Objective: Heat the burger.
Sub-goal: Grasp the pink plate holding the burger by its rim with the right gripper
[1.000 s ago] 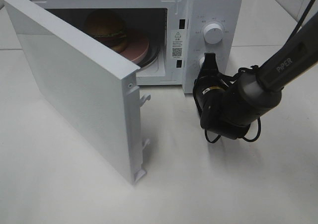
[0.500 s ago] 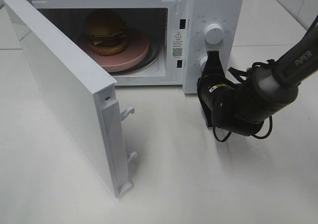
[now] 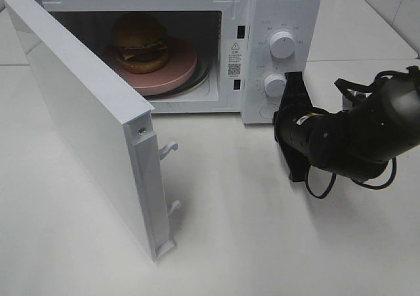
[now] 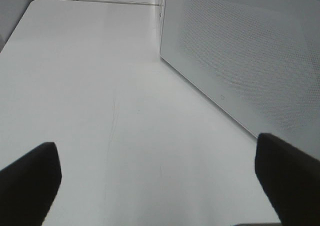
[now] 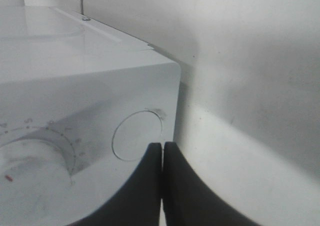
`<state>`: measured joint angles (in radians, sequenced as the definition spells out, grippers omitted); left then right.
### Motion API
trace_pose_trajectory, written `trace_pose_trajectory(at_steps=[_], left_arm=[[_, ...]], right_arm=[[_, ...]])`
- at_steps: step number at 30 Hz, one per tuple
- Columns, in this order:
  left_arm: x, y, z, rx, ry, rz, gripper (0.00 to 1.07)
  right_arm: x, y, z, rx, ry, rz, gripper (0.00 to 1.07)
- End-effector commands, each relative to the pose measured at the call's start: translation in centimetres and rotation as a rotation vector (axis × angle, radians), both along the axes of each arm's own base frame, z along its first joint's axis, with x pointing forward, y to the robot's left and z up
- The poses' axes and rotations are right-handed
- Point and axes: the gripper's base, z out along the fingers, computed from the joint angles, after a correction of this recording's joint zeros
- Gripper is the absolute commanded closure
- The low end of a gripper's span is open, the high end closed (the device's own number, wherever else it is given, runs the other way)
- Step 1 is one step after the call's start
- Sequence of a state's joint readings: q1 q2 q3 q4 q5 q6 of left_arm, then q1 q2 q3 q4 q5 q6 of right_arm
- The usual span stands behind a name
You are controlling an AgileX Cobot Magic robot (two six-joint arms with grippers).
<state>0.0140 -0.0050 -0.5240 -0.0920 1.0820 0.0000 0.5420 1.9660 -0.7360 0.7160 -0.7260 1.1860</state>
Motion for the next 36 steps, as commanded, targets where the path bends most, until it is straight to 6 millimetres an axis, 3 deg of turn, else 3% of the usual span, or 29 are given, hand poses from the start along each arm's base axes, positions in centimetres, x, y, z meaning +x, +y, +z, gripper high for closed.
trace_pose_trajectory(at_steps=[1, 14, 29, 36], left_arm=[[0.0, 0.0, 0.0, -0.007, -0.012, 0.005, 0.07], [0.0, 0.0, 0.0, -0.007, -0.012, 0.005, 0.07], [0.0, 0.0, 0.0, -0.007, -0.012, 0.005, 0.07], [0.0, 0.0, 0.0, -0.007, -0.012, 0.005, 0.07]], right_arm=[[-0.5, -0.2, 0.8, -0.033, 0.009, 0.049, 1.07], [-3.6, 0.0, 3.6, -0.229, 0.131, 0.401, 1.07], [-6.2, 0.7, 4.6, -0.574, 0.198, 0.991, 1.04], [-6.7, 1.1, 6.5, -0.745, 0.212, 1.306, 1.04]])
